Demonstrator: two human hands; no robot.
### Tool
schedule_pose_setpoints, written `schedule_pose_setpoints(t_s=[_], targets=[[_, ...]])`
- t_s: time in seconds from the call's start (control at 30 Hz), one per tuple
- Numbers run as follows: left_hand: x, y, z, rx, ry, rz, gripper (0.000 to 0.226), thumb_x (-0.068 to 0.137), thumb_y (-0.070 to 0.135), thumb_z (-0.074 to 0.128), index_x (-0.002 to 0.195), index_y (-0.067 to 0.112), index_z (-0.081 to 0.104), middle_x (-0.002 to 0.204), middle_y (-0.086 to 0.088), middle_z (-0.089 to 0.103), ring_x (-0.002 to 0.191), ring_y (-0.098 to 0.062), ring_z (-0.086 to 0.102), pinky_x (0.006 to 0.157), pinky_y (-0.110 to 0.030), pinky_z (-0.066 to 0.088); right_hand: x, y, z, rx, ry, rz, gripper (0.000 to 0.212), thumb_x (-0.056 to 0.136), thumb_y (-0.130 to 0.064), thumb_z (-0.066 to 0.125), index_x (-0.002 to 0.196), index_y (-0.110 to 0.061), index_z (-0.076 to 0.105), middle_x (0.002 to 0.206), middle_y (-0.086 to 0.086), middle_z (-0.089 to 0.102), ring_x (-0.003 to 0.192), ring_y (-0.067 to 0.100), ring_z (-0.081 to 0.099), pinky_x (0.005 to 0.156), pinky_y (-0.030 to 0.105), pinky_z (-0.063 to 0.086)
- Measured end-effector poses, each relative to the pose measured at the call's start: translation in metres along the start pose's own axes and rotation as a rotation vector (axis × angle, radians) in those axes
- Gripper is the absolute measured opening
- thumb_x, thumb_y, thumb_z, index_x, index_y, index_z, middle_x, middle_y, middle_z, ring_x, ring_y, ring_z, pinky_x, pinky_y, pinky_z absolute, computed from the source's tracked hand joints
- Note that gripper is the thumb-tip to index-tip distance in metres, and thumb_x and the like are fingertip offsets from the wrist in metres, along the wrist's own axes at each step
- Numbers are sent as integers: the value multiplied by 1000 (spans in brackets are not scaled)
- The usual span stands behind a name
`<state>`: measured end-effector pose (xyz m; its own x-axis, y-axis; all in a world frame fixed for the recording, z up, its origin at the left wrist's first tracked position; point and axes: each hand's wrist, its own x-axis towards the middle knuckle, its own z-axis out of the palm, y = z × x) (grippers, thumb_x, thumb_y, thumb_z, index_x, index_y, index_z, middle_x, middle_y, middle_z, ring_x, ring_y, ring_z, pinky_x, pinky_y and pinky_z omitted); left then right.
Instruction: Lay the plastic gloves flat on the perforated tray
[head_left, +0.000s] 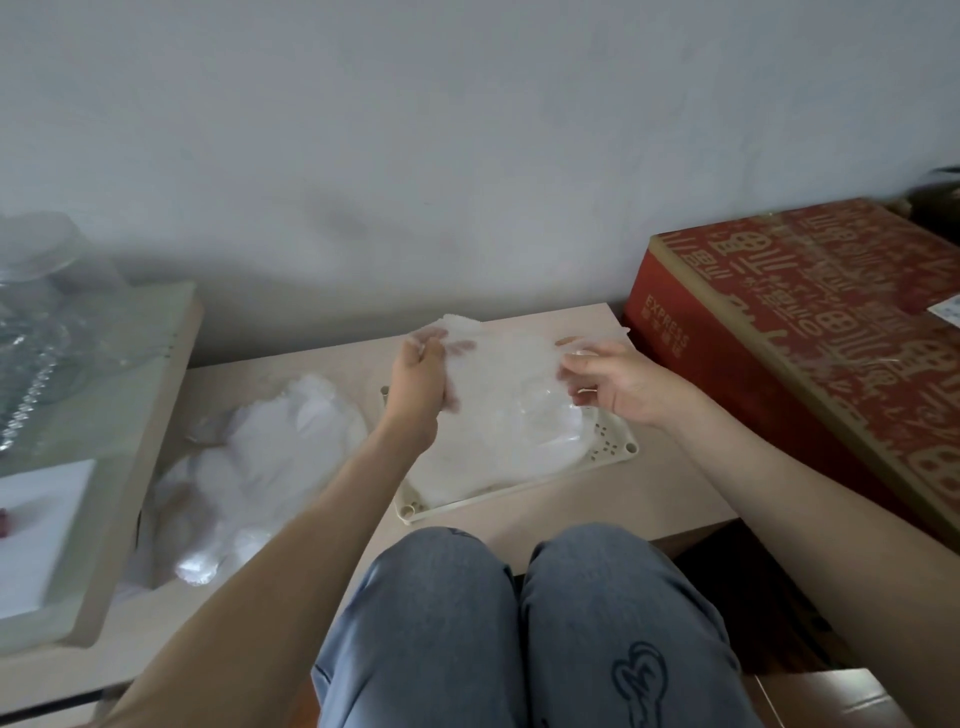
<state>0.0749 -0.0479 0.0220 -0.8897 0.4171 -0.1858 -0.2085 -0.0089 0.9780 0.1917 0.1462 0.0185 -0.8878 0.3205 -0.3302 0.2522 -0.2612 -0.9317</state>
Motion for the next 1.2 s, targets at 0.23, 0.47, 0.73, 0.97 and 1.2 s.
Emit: schedule_pose_setpoints(t_s=[0.23,0.47,0.73,0.97,1.2], targets=[[10,16,0,-26,-83,68,15,103,14,34,109,15,48,116,-1,64,38,-6,40,36,-17,29,1,-1,-13,27,41,-6,4,92,-5,57,92,-6,61,63,-1,57,55,8,48,53,23,41],[25,6,-3,-58,-92,129,21,104,11,33,99,18,52,106,-1,67,31,-7,31,33,-18,23,4,1,-25,86,108,25,11,92,2,54,97,-2,62,73,4,60,67,11,58,61,23,50],[30,-51,-30,197,22,-4,20,104,15,31,104,17,51,96,-3,69,33,-6,35,34,-16,30,6,12,-16,-46,-23,193,22,96,-20,52,111,-5,58,96,13,68,63,11,48,57,20,48],[24,-69,-44,361,1,-119,26,103,16,33,126,5,41,105,-9,62,56,-16,56,43,-22,47,24,28,1,-315,-118,298,28,89,-5,63,115,-10,54,88,8,72,56,8,40,50,18,35],[25,-74,-51,1025,213,317,50,90,3,50,138,6,38,142,-15,36,129,-32,32,110,-39,26,29,33,10,-449,-180,276,4,91,-4,60,94,-7,59,80,4,70,62,9,46,57,20,40]])
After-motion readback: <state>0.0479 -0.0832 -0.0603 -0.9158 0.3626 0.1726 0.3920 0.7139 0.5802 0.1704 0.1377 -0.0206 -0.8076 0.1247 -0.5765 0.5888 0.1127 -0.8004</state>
